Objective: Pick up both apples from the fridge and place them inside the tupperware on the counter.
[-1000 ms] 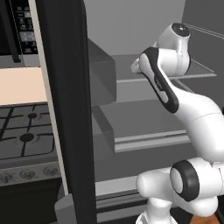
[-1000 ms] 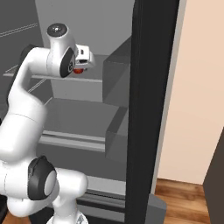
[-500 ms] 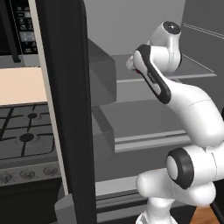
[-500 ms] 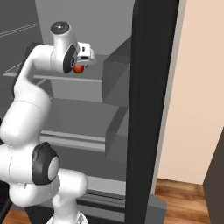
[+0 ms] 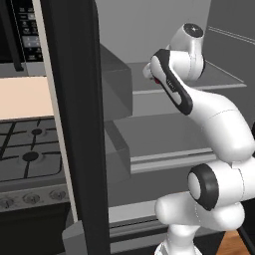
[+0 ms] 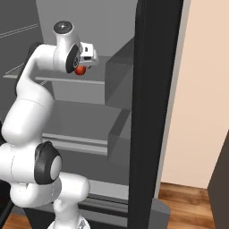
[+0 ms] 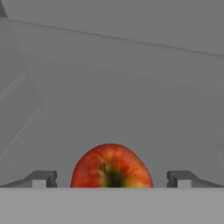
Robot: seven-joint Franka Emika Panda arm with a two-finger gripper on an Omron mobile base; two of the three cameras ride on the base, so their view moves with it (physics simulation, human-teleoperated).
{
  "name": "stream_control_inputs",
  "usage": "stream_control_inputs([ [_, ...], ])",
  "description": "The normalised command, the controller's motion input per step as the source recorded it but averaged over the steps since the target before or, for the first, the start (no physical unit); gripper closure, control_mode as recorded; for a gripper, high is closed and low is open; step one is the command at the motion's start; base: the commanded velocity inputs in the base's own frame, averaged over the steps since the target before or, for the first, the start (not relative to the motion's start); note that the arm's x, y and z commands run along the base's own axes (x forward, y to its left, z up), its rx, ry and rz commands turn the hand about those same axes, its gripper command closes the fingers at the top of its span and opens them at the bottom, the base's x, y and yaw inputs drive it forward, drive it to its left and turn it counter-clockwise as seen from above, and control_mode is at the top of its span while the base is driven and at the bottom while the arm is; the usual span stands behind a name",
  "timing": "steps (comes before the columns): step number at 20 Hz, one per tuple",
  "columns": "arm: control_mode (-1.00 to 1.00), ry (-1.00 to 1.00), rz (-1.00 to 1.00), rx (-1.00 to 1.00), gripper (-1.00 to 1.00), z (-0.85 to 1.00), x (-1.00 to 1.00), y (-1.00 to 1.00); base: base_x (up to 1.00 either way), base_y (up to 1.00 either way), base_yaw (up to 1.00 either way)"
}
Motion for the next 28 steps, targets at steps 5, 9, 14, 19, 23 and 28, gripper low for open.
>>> stream_control_inputs([
  [5, -1.0, 0.0, 0.0, 0.0, -1.0, -0.08, -0.03, 0.0, 0.0, 0.0, 0.0],
  [9, -1.0, 0.0, 0.0, 0.0, -1.0, -0.08, -0.04, 0.0, 0.0, 0.0, 0.0],
  [14, -1.0, 0.0, 0.0, 0.0, -1.0, -0.09, 0.0, 0.0, 0.0, 0.0, 0.0],
  [19, -1.0, 0.0, 0.0, 0.0, -1.0, -0.12, 0.0, 0.0, 0.0, 0.0, 0.0],
  [23, -1.0, 0.0, 0.0, 0.0, -1.0, -0.16, 0.0, 0.0, 0.0, 0.0, 0.0],
  [28, -1.0, 0.0, 0.0, 0.0, 1.0, -0.13, 0.0, 0.04, 0.0, 0.0, 0.0],
])
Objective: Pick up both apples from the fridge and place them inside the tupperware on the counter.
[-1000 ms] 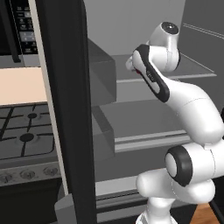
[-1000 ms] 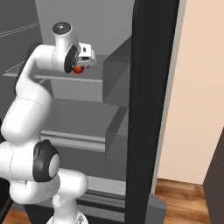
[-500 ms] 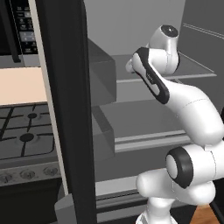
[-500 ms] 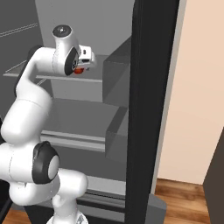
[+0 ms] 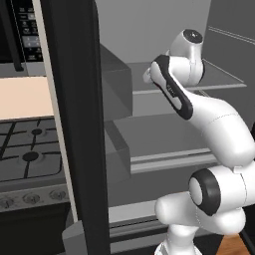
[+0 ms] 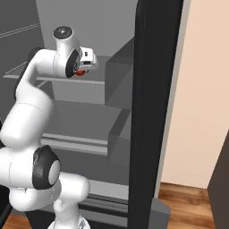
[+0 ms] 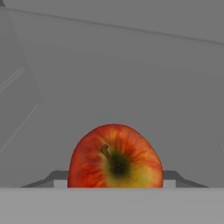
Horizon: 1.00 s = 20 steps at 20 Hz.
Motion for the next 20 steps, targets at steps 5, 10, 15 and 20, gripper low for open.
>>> stream_control_inputs([
  [5, -1.0, -0.07, 0.0, 0.0, 1.0, -0.02, -0.02, 0.05, 0.0, 0.0, 0.0],
  [10, -1.0, -0.17, 0.0, 0.0, 1.0, 0.08, -0.45, 0.02, 0.0, 0.0, 0.0],
  [15, -1.0, -0.01, 0.0, 0.01, 1.0, 0.26, -0.74, 0.0, 0.0, 0.0, 0.0],
  [20, -1.0, 0.02, 0.0, 0.02, 1.0, 0.48, -0.75, 0.0, 0.0, 0.0, 0.0],
])
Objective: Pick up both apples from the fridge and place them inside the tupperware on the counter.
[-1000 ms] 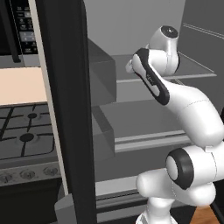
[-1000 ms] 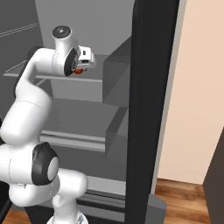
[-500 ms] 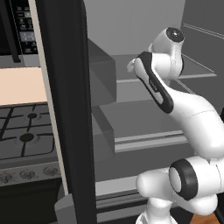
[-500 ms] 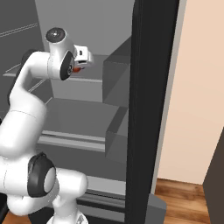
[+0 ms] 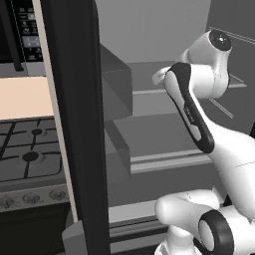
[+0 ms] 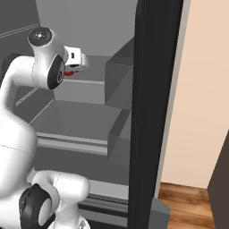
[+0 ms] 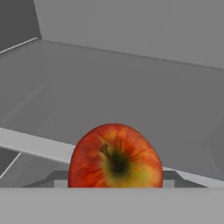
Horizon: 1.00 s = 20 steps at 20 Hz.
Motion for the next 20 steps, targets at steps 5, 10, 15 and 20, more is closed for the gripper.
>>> stream_control_inputs([
  [5, -1.0, 0.03, 0.0, 0.0, 1.0, 0.4, -0.63, 0.0, 0.0, 0.0, 0.0],
  [10, -1.0, 0.0, 0.0, 0.0, 1.0, 0.01, -0.81, 0.0, 0.0, 0.0, 0.0],
  [15, -1.0, 0.0, 0.0, 0.0, 1.0, 0.0, -0.85, 0.0, 0.0, 0.0, 0.0],
  [20, -1.0, 0.0, 0.0, 0.0, 1.0, 0.0, -0.77, 0.0, 0.0, 0.0, 0.0],
])
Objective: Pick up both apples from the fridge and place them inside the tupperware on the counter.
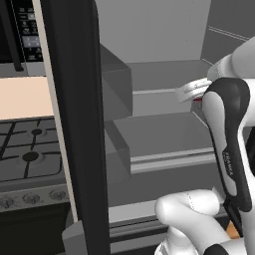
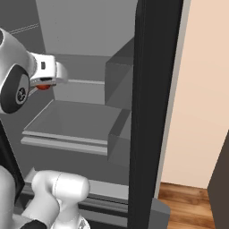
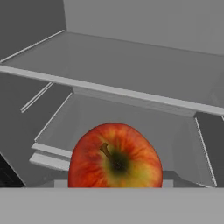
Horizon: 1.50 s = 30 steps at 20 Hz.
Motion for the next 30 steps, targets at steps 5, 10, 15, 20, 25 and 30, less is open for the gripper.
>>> stream_control_inputs([
  [5, -1.0, 0.0, 0.0, 0.0, 1.0, 0.0, -0.65, 0.0, 0.0, 0.0, 0.0],
  [10, -1.0, 0.0, 0.0, 0.0, 1.0, 0.0, -0.58, 0.0, 0.0, 0.0, 0.0],
  [15, 1.0, 0.0, 0.0, 0.0, 1.0, 0.0, -0.13, 0.0, -0.64, 0.0, 0.0],
  [20, 1.0, 0.0, 0.0, 0.0, 1.0, 0.0, 0.0, 0.0, -0.96, 0.0, 0.0],
  [25, 1.0, 0.0, 0.0, 0.0, 1.0, 0.0, 0.0, 0.0, -1.0, 0.04, -0.01],
  [30, 1.0, 0.0, 0.0, 0.0, 1.0, 0.0, 0.0, 0.0, -0.97, 0.32, 0.0],
])
